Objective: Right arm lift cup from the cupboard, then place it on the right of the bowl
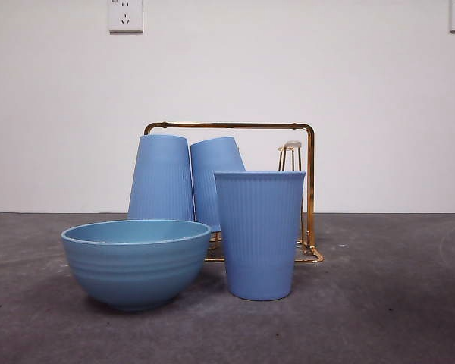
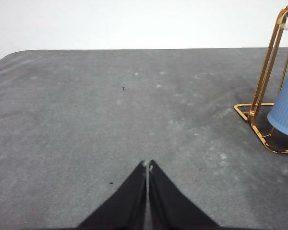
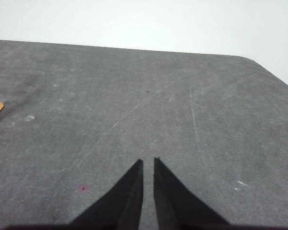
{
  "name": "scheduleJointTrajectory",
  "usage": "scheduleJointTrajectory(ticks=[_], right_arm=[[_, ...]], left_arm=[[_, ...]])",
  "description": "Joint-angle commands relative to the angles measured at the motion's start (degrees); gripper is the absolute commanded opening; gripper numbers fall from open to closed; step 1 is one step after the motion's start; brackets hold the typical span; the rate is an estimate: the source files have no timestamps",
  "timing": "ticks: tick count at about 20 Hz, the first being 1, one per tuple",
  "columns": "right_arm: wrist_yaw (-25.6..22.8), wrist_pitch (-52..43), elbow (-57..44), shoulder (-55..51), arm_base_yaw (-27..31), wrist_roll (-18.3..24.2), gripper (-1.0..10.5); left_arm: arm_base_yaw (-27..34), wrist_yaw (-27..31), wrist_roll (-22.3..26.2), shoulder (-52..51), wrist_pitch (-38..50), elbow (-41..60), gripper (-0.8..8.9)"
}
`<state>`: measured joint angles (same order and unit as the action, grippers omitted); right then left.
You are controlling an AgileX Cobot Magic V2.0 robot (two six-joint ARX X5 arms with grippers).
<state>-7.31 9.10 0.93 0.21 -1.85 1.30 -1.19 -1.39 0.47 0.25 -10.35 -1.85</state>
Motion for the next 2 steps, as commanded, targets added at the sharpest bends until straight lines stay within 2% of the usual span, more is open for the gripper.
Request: scheduleJointTrajectory(ticks=[1, 2], right_arm=[[4.9, -0.1, -0.3, 0.0, -0.2, -0.2, 0.2], [4.9, -0.1, -0.3, 0.0, -0.2, -0.2, 0.2]], left_arm=[[0.0, 0.3, 0.4, -0.1, -0.3, 1.1, 0.07], [0.0, 0.3, 0.4, -0.1, -0.3, 1.1, 0.07]])
